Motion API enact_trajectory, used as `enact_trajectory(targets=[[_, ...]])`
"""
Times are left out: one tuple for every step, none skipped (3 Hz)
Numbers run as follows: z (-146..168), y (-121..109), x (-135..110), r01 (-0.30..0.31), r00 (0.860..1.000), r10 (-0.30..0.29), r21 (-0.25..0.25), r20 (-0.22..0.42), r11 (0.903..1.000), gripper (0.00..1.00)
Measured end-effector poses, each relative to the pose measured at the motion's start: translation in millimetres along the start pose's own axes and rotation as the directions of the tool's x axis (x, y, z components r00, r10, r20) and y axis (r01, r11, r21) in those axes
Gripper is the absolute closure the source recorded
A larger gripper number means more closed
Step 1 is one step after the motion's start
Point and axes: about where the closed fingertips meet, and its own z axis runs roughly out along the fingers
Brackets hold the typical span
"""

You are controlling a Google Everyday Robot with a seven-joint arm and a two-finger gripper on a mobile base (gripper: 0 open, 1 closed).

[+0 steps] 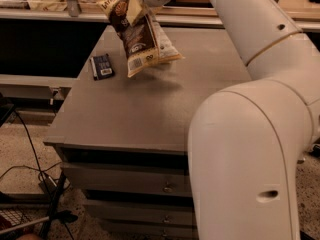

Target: Move brown chip bag near rxbar blueberry

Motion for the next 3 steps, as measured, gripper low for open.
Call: enact_trajectory(targets=[[4.4, 2.5, 0.1, 0.003, 1.000, -0.003, -0.005, -0.006, 1.0000, 0.19], [9.1, 3.5, 0.6, 0.004, 1.000, -0.004, -0.009, -0.011, 1.0000, 0.00], [9.2, 3.6, 0.6, 0.004, 1.000, -0.004, -0.009, -0.011, 1.0000, 0.00]])
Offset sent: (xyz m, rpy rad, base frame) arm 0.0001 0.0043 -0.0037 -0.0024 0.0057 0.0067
